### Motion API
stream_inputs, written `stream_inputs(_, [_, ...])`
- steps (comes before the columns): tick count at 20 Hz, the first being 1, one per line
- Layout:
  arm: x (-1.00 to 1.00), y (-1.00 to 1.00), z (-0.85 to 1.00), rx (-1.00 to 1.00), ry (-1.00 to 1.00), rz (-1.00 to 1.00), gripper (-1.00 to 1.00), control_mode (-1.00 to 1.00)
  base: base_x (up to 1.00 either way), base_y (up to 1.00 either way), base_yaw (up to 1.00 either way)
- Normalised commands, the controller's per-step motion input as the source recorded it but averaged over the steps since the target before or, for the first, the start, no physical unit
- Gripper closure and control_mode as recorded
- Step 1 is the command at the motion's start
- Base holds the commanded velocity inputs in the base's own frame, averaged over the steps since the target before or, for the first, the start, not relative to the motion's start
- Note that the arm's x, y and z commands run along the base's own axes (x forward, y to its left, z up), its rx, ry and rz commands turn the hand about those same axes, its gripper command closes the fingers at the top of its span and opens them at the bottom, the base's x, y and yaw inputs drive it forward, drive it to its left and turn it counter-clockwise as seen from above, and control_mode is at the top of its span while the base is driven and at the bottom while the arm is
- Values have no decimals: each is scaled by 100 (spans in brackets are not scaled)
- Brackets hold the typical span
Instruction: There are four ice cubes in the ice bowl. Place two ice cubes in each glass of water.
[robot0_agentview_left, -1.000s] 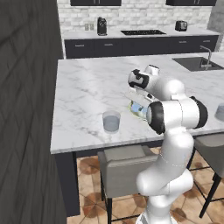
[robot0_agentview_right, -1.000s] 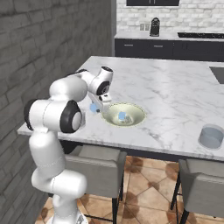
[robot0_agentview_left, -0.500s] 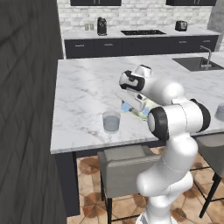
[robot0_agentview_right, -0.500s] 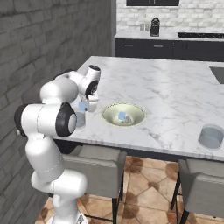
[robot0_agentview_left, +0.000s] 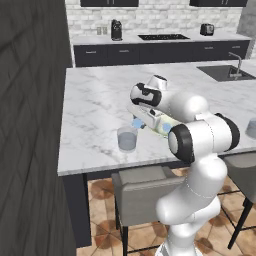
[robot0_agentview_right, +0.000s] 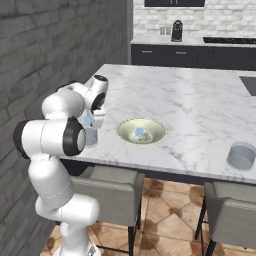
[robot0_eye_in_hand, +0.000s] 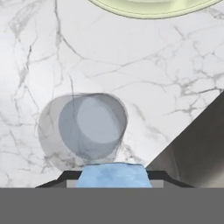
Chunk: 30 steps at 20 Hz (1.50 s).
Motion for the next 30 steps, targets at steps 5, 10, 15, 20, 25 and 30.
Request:
stream_inputs(5, [0, 23, 0, 2, 0, -3, 100, -100, 0, 0, 0])
stream_inputs(10, [1, 9, -1, 2, 1, -2, 100, -100, 0, 0, 0])
stream_inputs(15, [13, 0, -20, 2, 3, -2, 100, -100, 0, 0, 0])
stream_inputs(20, [20, 3, -28, 0, 5, -2, 100, -100, 0, 0, 0])
stream_inputs(25, [16, 11, -10, 0, 2, -2, 100, -100, 0, 0, 0])
stream_inputs(30, [21, 13, -18, 0, 3, -2, 100, -100, 0, 0, 0])
